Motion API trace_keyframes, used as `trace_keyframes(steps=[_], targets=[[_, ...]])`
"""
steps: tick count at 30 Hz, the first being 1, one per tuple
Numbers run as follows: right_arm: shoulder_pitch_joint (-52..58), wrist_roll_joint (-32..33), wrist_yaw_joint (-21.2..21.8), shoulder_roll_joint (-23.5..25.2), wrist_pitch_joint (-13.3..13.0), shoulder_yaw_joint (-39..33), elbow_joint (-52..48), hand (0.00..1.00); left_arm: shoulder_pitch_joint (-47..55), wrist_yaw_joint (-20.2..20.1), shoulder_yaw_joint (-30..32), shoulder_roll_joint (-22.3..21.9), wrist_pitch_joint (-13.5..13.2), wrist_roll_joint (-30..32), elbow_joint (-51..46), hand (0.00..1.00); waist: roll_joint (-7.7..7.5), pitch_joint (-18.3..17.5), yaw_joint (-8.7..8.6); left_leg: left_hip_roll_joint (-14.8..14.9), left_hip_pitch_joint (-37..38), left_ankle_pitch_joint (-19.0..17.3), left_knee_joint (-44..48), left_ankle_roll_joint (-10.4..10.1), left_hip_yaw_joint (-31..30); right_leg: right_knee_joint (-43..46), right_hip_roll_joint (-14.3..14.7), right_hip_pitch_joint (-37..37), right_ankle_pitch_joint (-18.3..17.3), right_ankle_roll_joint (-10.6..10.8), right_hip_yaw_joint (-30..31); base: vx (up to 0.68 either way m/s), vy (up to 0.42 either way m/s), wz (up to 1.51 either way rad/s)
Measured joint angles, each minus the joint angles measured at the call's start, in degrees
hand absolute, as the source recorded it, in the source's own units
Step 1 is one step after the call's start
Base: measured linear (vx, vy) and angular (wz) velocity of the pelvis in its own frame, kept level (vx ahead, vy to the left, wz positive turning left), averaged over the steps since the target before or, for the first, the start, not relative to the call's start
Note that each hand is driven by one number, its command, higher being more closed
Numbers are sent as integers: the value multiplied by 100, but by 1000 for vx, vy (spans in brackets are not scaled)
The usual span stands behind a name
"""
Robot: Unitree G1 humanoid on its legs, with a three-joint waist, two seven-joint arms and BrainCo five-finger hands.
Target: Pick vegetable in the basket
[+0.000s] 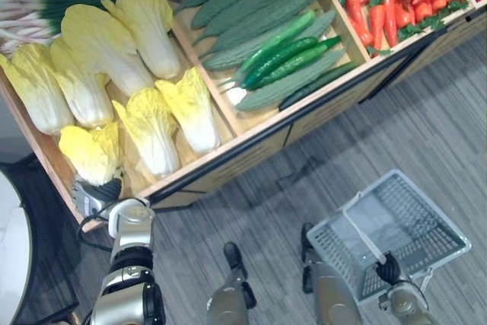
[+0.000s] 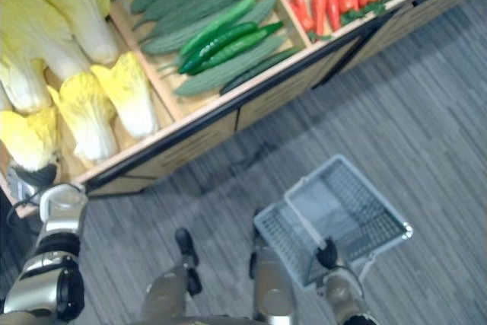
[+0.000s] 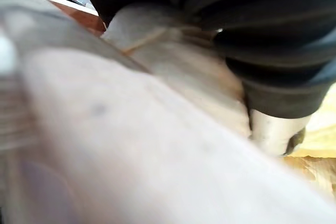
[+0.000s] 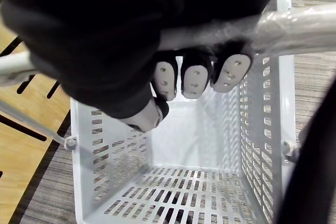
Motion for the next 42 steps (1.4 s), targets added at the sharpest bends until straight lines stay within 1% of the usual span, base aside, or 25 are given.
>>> trace_keyframes(steps=[5,8,10,12,15,18,21,26,28,29,30,35,36,37,39,41,42], targets=[[1,0,5,7,-2,0,20,100,-27,-3,48,-4,-3,-79,17,100,-31,17,-5,-31,46,1,0,1,75,-79,-22,43,89,12,43,5,-1,-6],[3,0,7,19,0,-1,95,100,-28,-4,48,-104,-50,-390,-84,100,-45,23,-11,-51,133,1,0,2,73,-104,-44,149,106,14,37,4,1,1],[9,-1,10,34,5,-5,100,100,115,-63,17,-319,-58,-469,-576,100,-68,35,-10,-60,185,0,0,2,59,-107,-54,208,106,14,25,8,2,4],[11,-5,12,86,8,-25,92,100,325,-113,-127,-682,-102,-464,-1255,100,-98,26,-23,-68,197,2,0,4,23,-105,-62,232,106,14,5,4,-3,4],[38,-6,18,142,20,-126,94,100,457,-103,-192,-985,-131,-463,-1896,100,-104,23,-50,-63,211,6,14,10,-45,-102,-64,291,105,14,-57,13,-9,9],[40,-4,42,186,48,-306,87,100,629,-95,-237,-1188,-188,-461,-2304,100,-105,19,-106,-51,225,6,67,10,-76,-82,-63,337,104,13,-80,14,-9,7],[46,-5,108,193,53,-392,87,100,770,-34,-237,-1263,-191,-431,-2684,100,-100,15,-136,-43,269,6,87,10,-78,-64,-59,385,103,11,-78,0,0,0],[187,-6,136,200,59,-525,5,100,889,56,-234,-1421,-226,-382,-3369,100,-92,-36,-136,-41,386,1,76,5,-68,5,-55,446,80,-10,-46,-10,0,-2],[270,-5,138,208,58,-527,-23,100,998,77,-242,-1547,-241,-358,-3718,100,-80,-116,-139,-45,387,-1,57,1,-62,-22,-51,445,80,-10,-20,-11,0,-4],[338,-5,140,217,59,-535,-23,100,1058,103,-242,-1623,-242,-344,-3881,100,-68,-210,-139,-42,388,0,53,2,-52,-51,-45,450,84,-8,1,19,-3,-3],[409,-6,144,224,58,-595,-21,100,1099,126,-242,-1723,-242,-227,-4066,100,-59,-292,-140,-42,396,1,45,4,-52,-86,-42,472,94,0,9,0,0,0],[529,-3,170,274,60,-748,-5,100,1262,191,-473,-1827,-270,134,-5063,100,-52,-415,-144,-41,508,-4,16,-4,-10,-106,-29,558,107,13,50,30,-3,-4],[564,-3,176,279,60,-748,-6,100,1265,274,-565,-1826,-308,374,-5307,100,-41,-465,-144,-41,558,-11,-4,-12,32,-145,-22,603,122,18,77,32,-1,-12],[586,-4,181,280,60,-748,-7,100,1272,293,-622,-1827,-312,474,-5386,100,-37,-502,-140,-41,584,-13,-22,-16,69,-182,-15,624,136,20,99,46,-2,-18],[634,-5,191,278,60,-749,-40,100,1290,319,-806,-1828,-341,553,-5664,100,-6,-626,-153,-40,610,-33,-27,-22,129,-202,2,621,139,20,162,50,-7,-18],[655,-3,227,255,60,-750,-113,100,1373,287,-1045,-1818,-387,751,-5910,100,5,-663,-143,-31,685,-64,-26,-34,244,-206,31,626,143,24,265,35,-8,-27],[692,-4,256,217,67,-750,-318,100,1497,204,-1259,-1789,-474,794,-6059,100,25,-674,-150,-27,733,-101,-17,-41,337,-216,50,625,158,28,363,29,-6,-42]])
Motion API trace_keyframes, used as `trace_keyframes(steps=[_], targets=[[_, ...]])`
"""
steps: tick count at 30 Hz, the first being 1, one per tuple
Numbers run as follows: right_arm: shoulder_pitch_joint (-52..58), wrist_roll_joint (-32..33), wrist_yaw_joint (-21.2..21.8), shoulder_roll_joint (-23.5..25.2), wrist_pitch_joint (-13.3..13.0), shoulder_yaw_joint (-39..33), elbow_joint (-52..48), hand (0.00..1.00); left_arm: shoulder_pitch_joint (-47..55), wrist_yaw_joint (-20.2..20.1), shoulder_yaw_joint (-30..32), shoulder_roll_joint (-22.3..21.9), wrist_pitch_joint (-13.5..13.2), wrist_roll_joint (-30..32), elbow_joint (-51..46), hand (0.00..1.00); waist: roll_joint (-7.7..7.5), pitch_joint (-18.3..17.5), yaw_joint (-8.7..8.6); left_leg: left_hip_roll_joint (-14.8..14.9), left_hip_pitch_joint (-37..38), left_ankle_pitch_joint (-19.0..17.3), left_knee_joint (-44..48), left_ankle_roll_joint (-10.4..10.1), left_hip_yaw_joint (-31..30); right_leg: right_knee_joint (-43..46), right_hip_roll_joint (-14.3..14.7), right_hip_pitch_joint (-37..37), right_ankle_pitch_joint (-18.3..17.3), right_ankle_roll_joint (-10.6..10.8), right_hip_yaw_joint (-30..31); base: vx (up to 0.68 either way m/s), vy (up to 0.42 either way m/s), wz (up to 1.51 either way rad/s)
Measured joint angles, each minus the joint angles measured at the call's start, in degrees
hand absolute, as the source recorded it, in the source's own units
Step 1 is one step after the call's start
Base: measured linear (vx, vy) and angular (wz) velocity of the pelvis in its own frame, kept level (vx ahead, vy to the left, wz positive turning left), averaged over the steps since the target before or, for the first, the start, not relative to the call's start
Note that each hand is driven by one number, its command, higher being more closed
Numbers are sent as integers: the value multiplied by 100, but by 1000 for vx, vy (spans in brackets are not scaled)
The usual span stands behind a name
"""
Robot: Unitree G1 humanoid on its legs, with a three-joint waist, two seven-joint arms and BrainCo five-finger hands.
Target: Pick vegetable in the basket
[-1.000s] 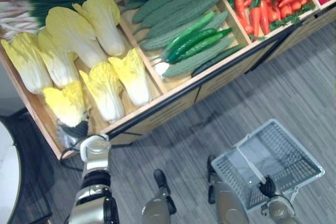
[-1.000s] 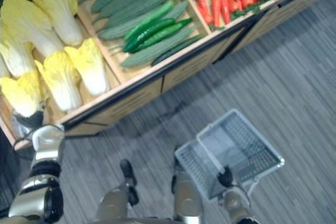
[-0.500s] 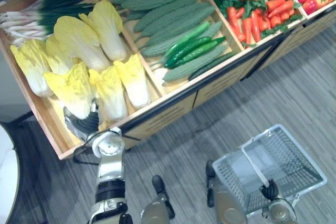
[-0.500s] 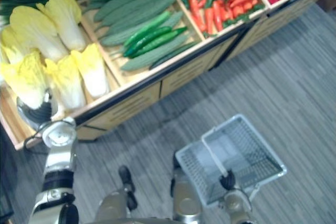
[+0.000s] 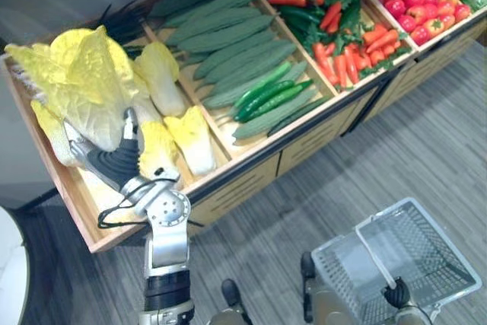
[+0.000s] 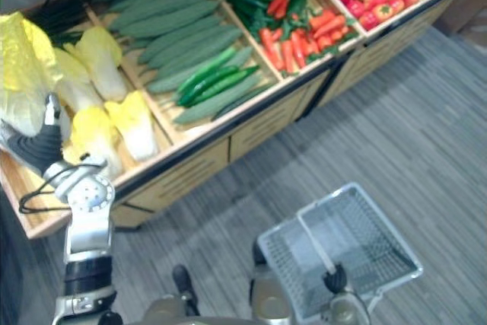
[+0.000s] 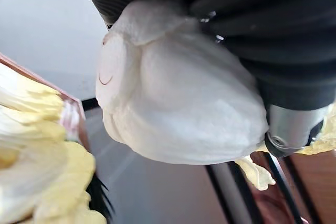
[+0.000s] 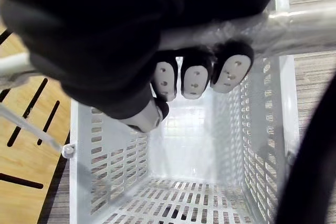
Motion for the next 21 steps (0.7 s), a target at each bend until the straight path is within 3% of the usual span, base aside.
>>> trace_keyframes(steps=[5,8,9,13,15,21], targets=[[297,2,223,-551,-1,83,-1417,100,229,-665,-1067,515,-311,179,0,100,93,-56,-37,-25,231,-132,2,-33,503,-132,76,-10,125,50,485,16,-2,-53],[164,10,563,-1503,-199,429,-2285,100,269,-1497,-1758,1328,-768,155,243,100,114,-80,-158,-39,506,-266,1,-67,1013,-180,171,-15,189,97,972,16,-14,-79],[95,14,613,-1645,-234,512,-2363,100,269,-1613,-1861,1453,-807,140,302,100,114,-80,-188,-50,551,-288,-2,-79,1083,-180,187,-16,194,104,1028,11,-12,-56],[-292,128,939,-2339,-406,971,-2616,100,243,-2507,-2367,1942,-1097,-303,803,100,121,-87,-239,-115,849,-422,-16,-128,1652,-189,272,-28,244,176,1582,10,-4,-68],[-393,135,1076,-2506,-414,1109,-2674,100,196,-2749,-2591,2071,-1106,-550,949,100,120,-91,-250,-133,956,-479,-14,-156,1852,-182,317,-25,259,188,1764,16,-3,-59],[-436,476,1376,-2962,-414,1328,-3349,100,-386,-3668,-4019,2588,-1358,-1284,993,100,181,-317,-218,24,1179,-905,465,-322,2736,-149,549,-23,287,232,2379,16,-22,-62]])
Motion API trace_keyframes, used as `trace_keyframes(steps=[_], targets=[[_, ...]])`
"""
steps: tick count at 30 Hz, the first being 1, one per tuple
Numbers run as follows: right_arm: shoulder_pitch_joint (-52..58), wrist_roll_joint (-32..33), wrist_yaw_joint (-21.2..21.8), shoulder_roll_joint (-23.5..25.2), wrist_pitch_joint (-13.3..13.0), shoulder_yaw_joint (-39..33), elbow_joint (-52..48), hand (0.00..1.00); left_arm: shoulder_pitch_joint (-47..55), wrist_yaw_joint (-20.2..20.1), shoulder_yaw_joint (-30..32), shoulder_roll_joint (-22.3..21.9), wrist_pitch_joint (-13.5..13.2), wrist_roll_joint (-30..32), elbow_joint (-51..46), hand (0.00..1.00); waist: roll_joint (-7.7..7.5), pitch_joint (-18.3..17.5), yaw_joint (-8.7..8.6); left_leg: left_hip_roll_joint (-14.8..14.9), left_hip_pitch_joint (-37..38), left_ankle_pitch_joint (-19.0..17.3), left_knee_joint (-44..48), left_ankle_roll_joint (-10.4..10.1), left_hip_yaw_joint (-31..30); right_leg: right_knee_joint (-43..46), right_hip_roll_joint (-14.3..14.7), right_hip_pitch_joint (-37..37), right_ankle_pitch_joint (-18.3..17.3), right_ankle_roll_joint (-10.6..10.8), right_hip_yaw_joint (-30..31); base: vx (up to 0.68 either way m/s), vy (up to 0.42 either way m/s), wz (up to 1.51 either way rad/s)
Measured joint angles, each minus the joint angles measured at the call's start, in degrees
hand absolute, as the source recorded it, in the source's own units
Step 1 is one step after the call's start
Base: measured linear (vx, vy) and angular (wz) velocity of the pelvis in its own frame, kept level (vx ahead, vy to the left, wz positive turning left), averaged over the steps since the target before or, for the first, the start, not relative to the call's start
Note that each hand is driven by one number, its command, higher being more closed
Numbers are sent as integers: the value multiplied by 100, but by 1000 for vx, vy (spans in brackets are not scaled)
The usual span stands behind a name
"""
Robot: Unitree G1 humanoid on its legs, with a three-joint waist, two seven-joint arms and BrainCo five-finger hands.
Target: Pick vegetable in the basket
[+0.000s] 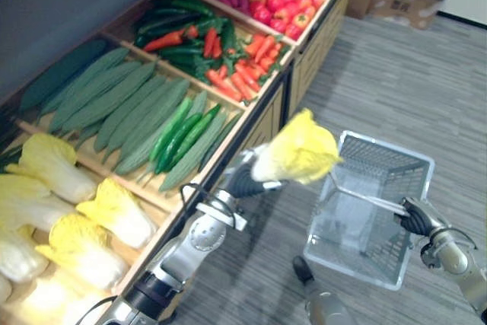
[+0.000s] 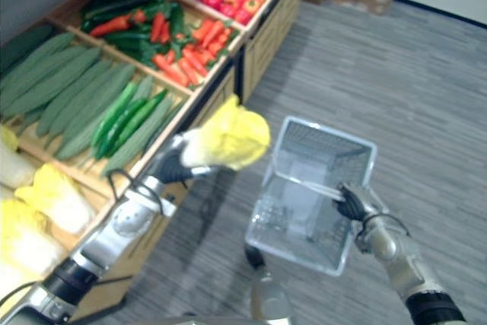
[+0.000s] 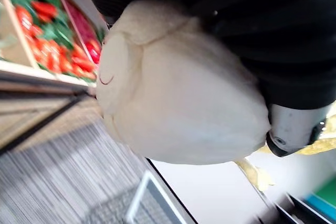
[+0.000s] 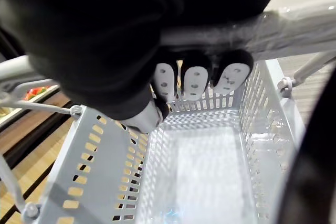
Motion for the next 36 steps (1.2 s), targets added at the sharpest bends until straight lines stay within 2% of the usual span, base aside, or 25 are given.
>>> trace_keyframes(steps=[4,6,13,18,24,31,36], targets=[[-7,220,117,-334,-25,287,-263,100,-453,-368,-699,18,-156,-295,-159,100,136,-180,7,203,21,-232,379,-89,274,24,105,8,0,0,163,24,-55,-32],[-14,279,238,-414,-22,422,-262,100,-619,-642,-1099,93,-238,-647,-355,100,211,-231,50,292,93,-307,525,-137,445,99,192,12,0,1,190,-4,-51,-23],[-181,569,393,-615,27,466,-244,100,-880,-1351,-2187,447,-372,-1499,-925,100,319,-301,28,478,119,-583,1008,-219,709,191,289,-26,-3,1,406,-50,-36,-18],[-410,707,479,-799,163,465,-120,100,-1149,-1672,-2720,636,-495,-2013,-1375,100,373,-371,21,588,77,-688,1237,-265,790,232,332,-97,0,5,452,-30,-7,-9],[-815,719,483,-948,213,443,166,100,-1276,-1877,-3124,885,-526,-2025,-1798,100,391,-391,-7,681,4,-758,1422,-244,789,258,351,-143,1,5,446,0,0,0],[-1111,734,524,-948,229,416,245,100,-1417,-1883,-3496,840,-533,-1808,-1685,100,399,-424,-92,693,-64,-779,1470,-241,778,282,322,-203,3,8,420,-8,0,1],[-1177,765,689,-944,234,415,146,100,-1456,-1911,-3634,143,-492,-799,-743,100,409,-431,-109,774,-118,-866,1619,-249,770,291,321,-220,3,8,393,-9,1,2]])
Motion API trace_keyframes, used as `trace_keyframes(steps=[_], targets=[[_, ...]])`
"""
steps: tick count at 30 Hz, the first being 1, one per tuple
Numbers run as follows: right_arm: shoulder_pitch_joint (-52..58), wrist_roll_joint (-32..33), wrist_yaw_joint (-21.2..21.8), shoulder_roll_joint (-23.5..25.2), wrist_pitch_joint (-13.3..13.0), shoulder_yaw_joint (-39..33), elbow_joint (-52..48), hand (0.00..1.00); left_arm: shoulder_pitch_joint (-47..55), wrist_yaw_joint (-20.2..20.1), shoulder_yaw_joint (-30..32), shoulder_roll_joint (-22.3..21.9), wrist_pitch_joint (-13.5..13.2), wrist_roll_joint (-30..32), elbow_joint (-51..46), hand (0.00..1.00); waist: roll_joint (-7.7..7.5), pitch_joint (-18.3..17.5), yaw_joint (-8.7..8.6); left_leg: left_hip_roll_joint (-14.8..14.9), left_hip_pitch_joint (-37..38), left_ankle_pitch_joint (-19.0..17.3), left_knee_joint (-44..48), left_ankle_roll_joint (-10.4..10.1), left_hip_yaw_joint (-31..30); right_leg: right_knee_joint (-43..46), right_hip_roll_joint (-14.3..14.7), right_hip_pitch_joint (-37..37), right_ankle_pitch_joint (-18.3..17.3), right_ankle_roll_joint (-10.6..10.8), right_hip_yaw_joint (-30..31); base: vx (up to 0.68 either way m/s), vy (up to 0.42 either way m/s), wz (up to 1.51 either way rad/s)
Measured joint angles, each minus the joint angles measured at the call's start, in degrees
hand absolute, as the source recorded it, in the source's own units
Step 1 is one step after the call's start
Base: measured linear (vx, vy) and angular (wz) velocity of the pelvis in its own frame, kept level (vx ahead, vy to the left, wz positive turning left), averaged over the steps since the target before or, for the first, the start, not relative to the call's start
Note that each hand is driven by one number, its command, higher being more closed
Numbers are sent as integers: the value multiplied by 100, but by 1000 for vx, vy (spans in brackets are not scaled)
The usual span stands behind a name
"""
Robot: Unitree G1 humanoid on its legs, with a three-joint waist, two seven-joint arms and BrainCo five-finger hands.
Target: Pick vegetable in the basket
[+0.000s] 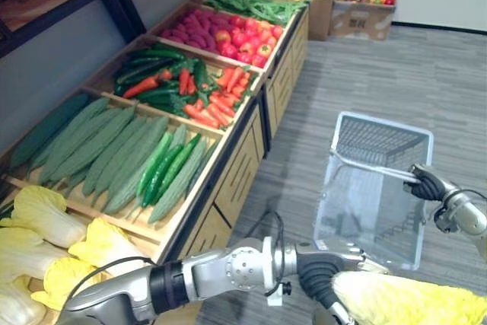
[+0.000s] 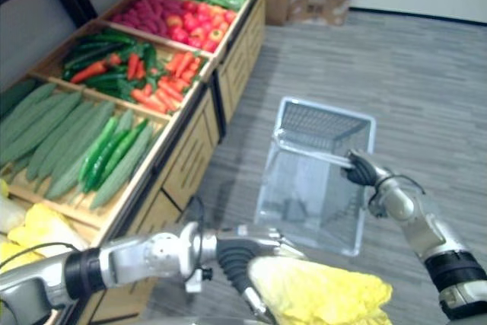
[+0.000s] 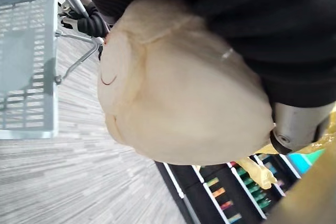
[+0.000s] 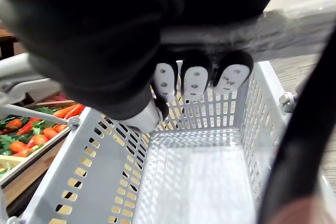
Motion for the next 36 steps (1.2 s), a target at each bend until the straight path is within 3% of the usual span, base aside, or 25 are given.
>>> trace_keyframes(steps=[3,10,16,23,28,36], targets=[[-35,1,108,11,20,0,-130,100,0,-43,-47,-426,31,280,493,100,-5,3,-9,13,-3,-21,38,21,7,5,0,1,0,0,5,0,0,0],[-199,6,203,344,127,-1,-492,100,10,-21,159,-1547,197,1589,1887,100,-53,32,-38,163,-86,-172,316,32,87,3,49,-89,-10,6,29,2,13,-4],[-332,10,334,850,183,-5,-683,100,23,402,841,-2415,629,2653,2995,100,-199,109,-31,234,-40,-209,419,29,198,5,78,-70,-10,6,49,10,16,-3],[-309,10,444,1027,184,-27,-782,100,22,700,1160,-2851,1013,3570,3516,100,-315,173,-21,234,-26,-210,414,27,229,6,77,-69,-11,7,48,0,0,0],[89,10,666,1076,183,-284,-900,100,7,763,1406,-3104,1044,3657,3571,100,-376,211,1,247,-76,-211,415,26,176,0,61,-74,-15,9,-2,-9,11,4],[883,15,972,1063,184,-766,-960,100,-48,668,1398,-3105,1027,3803,3570,100,-443,252,0,254,-180,-212,426,32,17,-4,-9,-79,-24,18,-151,-15,18,9]])
